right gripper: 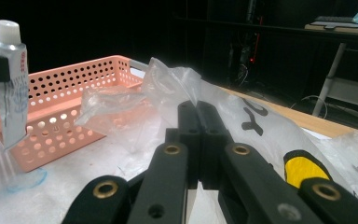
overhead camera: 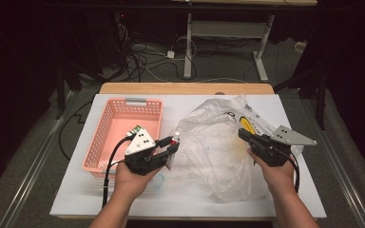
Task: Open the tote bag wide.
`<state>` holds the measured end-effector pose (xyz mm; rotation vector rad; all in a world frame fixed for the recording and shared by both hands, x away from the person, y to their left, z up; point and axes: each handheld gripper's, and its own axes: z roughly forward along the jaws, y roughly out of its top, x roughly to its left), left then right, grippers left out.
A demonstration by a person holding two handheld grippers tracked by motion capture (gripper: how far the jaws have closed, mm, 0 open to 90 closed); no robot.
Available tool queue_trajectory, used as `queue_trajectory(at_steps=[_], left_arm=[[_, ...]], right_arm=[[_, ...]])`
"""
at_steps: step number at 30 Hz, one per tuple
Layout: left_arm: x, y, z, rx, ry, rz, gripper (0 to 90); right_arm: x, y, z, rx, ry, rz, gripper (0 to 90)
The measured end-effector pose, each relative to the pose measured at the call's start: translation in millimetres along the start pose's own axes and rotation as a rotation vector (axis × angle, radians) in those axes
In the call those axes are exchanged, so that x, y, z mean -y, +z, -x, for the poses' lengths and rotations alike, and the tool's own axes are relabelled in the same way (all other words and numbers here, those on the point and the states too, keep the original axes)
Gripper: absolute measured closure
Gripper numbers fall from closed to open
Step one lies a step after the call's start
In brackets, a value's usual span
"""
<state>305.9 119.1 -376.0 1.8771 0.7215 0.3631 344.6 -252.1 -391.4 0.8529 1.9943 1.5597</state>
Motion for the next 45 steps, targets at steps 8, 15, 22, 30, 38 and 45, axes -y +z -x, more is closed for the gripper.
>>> queue_trajectory(at_steps=[8,15,22,30,38,45], left_arm=[[2.4,18.5,12.9,0.03,0.025,-0.019,66.4],[-2.0,38.7,22.7,0.049,0.039,-0.029,66.4],[-10.7,64.7,28.1,0.052,0.058,-0.051,66.4],[-10.5,94.3,31.4,0.059,0.07,-0.084,66.3],[-9.8,117.6,32.0,0.054,0.096,-0.115,66.3],[-7.7,129.6,28.6,0.036,0.09,-0.138,66.3]], right_arm=[[0.7,1.1,-0.8,0.002,0.002,-0.004,90.0],[1.0,1.7,-0.3,0.001,0.003,-0.001,90.0],[1.4,2.6,-1.9,-0.003,0.002,-0.005,90.0],[0.2,0.5,0.9,0.002,0.01,0.012,90.0],[-1.1,1.3,1.5,0.003,0.006,0.015,90.0],[-2.7,2.2,1.4,0.0,0.006,0.023,90.0]])
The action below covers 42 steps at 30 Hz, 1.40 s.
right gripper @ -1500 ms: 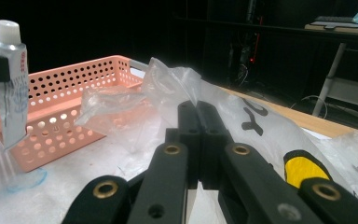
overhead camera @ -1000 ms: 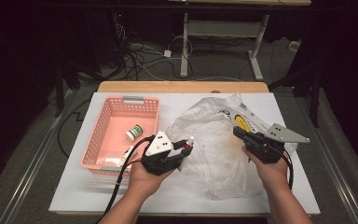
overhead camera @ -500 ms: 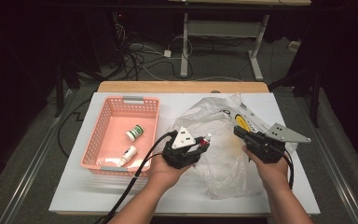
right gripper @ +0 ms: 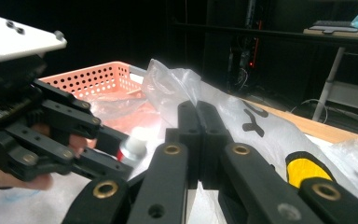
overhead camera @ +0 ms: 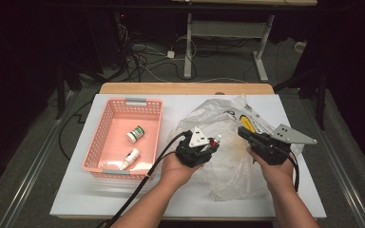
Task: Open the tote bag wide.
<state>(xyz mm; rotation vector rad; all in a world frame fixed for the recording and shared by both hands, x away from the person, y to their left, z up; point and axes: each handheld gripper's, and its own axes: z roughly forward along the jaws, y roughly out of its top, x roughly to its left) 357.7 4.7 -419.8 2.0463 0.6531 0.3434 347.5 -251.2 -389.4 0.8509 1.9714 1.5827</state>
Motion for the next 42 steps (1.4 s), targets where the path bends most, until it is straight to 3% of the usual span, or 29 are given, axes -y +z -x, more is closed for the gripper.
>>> queue_trajectory(at_steps=[16,21,32,37,42], left_arm=[[-3.9,46.0,1.5,-0.001,-0.004,-0.039,66.1],[-4.6,61.4,1.1,-0.001,-0.022,-0.058,66.0],[1.8,90.5,-0.1,-0.03,-0.041,-0.103,65.8],[1.5,92.9,0.2,-0.029,-0.055,-0.102,63.2],[-1.3,79.8,6.5,0.0,-0.045,-0.093,56.2]], right_arm=[[-2.0,0.7,3.4,-0.001,0.012,0.014,90.0],[-2.4,-0.8,5.6,0.007,0.009,0.018,90.0],[-1.3,-2.5,10.4,0.013,0.017,0.022,90.0],[0.0,-2.1,11.4,0.013,0.022,0.016,90.0],[0.5,-1.8,10.1,0.012,0.026,0.015,90.0]])
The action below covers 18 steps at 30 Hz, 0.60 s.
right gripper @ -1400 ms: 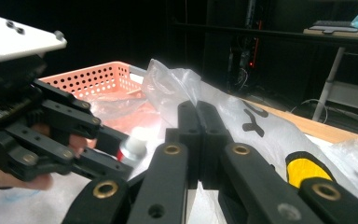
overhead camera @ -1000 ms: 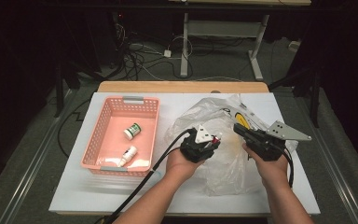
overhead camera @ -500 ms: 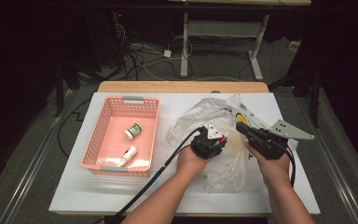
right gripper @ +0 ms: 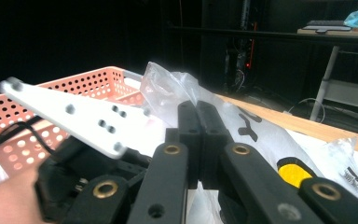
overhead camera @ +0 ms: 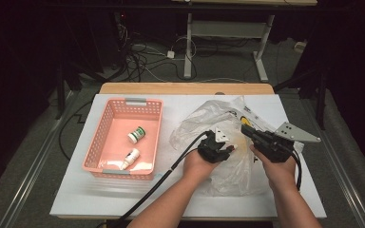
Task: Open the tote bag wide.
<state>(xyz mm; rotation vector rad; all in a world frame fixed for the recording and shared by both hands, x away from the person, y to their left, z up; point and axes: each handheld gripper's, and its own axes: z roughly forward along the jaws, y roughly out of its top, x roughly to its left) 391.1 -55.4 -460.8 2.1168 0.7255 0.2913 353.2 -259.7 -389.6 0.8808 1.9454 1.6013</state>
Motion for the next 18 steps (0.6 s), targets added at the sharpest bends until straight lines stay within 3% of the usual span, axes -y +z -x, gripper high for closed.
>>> queue_trajectory(at_steps=[5,10,18], left_arm=[[7.3,-21.8,3.8,0.044,-0.011,0.015,50.9],[21.5,-45.0,0.9,0.079,-0.052,0.03,47.0],[40.7,-74.7,-1.5,0.111,-0.085,0.051,27.3]], right_arm=[[-0.4,-1.4,-0.7,-0.002,-0.004,-0.001,90.0],[0.1,-2.0,-1.2,-0.002,-0.009,-0.008,90.0],[0.3,-2.0,-2.0,0.0,-0.009,-0.009,90.0]])
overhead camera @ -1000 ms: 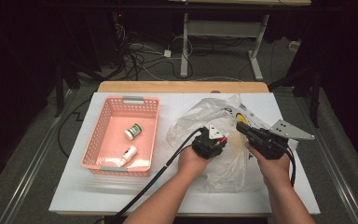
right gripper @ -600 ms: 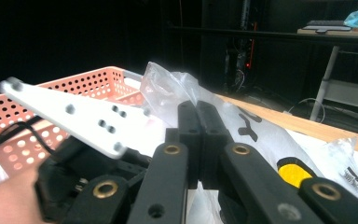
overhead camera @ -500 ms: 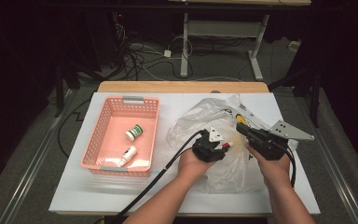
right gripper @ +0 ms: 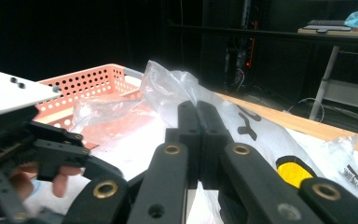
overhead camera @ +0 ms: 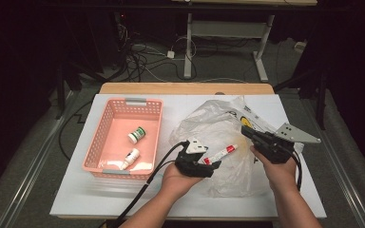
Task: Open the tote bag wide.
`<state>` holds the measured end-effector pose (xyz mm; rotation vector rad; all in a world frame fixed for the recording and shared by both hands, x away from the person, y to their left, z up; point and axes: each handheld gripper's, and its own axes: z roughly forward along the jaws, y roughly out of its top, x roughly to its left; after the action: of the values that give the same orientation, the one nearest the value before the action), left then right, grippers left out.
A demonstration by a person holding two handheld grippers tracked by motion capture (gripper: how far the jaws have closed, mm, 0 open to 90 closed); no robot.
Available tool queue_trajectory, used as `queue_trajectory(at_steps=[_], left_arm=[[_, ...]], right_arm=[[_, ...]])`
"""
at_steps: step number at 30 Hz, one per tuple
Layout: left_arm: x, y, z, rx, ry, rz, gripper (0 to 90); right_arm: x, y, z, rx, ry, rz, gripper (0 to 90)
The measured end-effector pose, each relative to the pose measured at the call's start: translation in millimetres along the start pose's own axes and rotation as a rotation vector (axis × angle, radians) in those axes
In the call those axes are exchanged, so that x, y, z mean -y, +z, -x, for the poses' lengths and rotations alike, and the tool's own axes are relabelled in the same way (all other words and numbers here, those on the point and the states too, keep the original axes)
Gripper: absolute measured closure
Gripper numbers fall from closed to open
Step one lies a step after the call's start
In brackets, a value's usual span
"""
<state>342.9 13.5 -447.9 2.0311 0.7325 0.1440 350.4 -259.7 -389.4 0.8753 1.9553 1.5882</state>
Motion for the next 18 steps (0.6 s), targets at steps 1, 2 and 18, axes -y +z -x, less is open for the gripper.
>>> queue_trajectory(at_steps=[1,2,18], left_arm=[[1.0,-3.5,0.5,0.005,0.0,0.0,24.8],[1.9,-7.2,1.1,0.008,0.001,0.0,22.3],[14.8,-70.9,2.4,-0.04,-0.015,0.046,0.0]], right_arm=[[-0.1,-0.1,-0.1,-0.001,-0.001,0.001,90.0],[-0.2,-0.1,-0.3,-0.001,-0.001,0.002,90.0],[-0.8,-0.4,-2.5,0.0,-0.004,0.0,90.0]])
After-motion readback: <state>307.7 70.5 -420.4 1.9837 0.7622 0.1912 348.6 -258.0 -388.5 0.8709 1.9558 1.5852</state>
